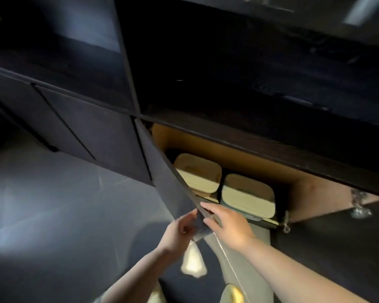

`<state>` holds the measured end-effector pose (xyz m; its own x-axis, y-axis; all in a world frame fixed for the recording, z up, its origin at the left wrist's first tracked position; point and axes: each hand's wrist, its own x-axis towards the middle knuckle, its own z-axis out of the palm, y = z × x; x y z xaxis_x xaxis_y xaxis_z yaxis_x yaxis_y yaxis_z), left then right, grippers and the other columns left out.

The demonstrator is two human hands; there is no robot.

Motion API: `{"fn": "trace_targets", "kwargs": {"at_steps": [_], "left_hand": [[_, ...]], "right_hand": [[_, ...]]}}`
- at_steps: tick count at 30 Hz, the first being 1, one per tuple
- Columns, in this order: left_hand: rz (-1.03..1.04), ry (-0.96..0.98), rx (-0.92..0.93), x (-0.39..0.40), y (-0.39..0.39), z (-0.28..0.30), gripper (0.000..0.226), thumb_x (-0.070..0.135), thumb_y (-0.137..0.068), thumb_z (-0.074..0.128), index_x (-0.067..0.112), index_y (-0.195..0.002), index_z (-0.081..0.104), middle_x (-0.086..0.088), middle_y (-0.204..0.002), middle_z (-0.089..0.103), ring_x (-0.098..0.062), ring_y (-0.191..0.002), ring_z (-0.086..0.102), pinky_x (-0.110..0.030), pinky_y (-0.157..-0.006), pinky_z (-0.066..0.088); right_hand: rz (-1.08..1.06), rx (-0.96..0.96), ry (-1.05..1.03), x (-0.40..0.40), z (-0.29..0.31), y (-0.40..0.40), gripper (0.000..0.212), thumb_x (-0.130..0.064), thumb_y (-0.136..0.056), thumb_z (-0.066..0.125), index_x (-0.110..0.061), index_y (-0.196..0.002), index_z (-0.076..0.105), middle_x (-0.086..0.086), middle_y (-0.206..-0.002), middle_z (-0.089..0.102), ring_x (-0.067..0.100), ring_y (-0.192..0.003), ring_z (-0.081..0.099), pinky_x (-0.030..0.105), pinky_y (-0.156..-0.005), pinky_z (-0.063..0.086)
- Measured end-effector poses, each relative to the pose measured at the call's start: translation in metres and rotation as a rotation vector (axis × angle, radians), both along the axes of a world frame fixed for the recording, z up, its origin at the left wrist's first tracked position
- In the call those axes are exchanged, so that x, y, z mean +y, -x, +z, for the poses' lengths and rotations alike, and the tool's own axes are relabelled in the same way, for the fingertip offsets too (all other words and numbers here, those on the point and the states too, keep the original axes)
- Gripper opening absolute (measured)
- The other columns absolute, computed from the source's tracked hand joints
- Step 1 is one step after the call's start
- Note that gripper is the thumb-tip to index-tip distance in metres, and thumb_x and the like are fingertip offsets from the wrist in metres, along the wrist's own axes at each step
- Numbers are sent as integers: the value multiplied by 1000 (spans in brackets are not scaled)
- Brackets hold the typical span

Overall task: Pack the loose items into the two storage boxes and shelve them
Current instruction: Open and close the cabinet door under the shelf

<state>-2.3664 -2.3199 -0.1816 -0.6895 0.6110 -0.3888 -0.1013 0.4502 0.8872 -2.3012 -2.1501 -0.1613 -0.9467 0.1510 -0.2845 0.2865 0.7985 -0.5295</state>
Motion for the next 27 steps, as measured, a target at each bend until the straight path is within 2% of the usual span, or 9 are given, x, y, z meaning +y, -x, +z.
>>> {"fn": "trace_targets", "kwargs": {"at_steps": [1, 3, 7, 10, 12, 15, 18, 21, 27], "left_hand": [[-47, 5, 28, 23, 4, -1, 52, 4, -83, 51, 47, -111, 60, 15, -102, 60, 0, -91, 59, -11, -78, 43], [-64, 56, 78, 50, 15, -3, 48, 4, -91, 51, 22, -135, 50, 9, -115, 58, -4, -104, 59, -14, -86, 42], [-26, 95, 169, 102, 32, -8, 23, 11, -93, 54, 8, -113, 65, 1, -102, 63, -9, -100, 56, -24, -90, 41], [30, 25, -51, 129, 37, -6, 28, 7, -95, 51, 10, -122, 57, 4, -111, 52, -13, -114, 48, -27, -102, 38], [86, -28, -185, 147, 40, -5, 30, 1, -94, 48, 5, -123, 54, 4, -111, 51, -15, -112, 46, -27, -96, 40], [83, -65, -327, 169, 45, -2, 56, -5, -94, 44, 2, -146, 24, -7, -129, 48, -16, -121, 46, -21, -92, 40], [54, -98, -414, 182, 51, 3, 69, -12, -92, 42, 8, -150, 10, -15, -153, 26, -22, -141, 28, -20, -100, 33], [-3, -65, -383, 193, 64, 7, 73, -12, -92, 44, 13, -151, 9, -12, -156, 20, -21, -144, 22, -35, -115, 26], [-301, 56, -201, 188, 80, 17, 73, 6, -95, 51, 28, -151, 9, 2, -159, 12, -15, -142, 25, -35, -115, 23]], "right_hand": [[-57, 11, -16, 18, -1, -6, 44, -39, -96, 50, -42, -139, 42, -21, -141, 47, 4, -127, 47, 23, -100, 41], [-125, 43, -71, 37, -1, -7, 40, -33, -97, 50, -40, -137, 47, -17, -136, 54, 7, -124, 51, 27, -99, 44], [-183, 67, -233, 80, -4, 6, 26, -33, -98, 47, -30, -115, 66, -10, -111, 68, 15, -106, 59, 30, -83, 48], [-309, 78, -269, 100, -5, 17, 26, -40, -98, 46, -28, -110, 66, -9, -103, 68, 16, -98, 60, 30, -74, 47], [-496, 88, -224, 107, -4, 27, 26, -41, -95, 51, -28, -114, 64, -9, -106, 66, 15, -101, 59, 30, -76, 49], [-650, 72, -142, 110, -4, 44, 23, -33, -96, 53, -26, -116, 60, -6, -112, 64, 18, -103, 61, 28, -76, 46], [-632, 33, -53, 108, -8, 52, 47, -22, -96, 52, -24, -141, 41, -3, -146, 43, 19, -127, 49, 33, -97, 44], [-592, -47, -56, 109, -7, 53, 71, -10, -93, 54, -27, -152, 17, -10, -161, 3, 17, -141, 32, 35, -105, 43], [-653, 26, 8, 110, 3, 20, 68, -8, -92, 54, -28, -149, 25, -14, -160, 8, 14, -137, 37, 32, -101, 44]]}}
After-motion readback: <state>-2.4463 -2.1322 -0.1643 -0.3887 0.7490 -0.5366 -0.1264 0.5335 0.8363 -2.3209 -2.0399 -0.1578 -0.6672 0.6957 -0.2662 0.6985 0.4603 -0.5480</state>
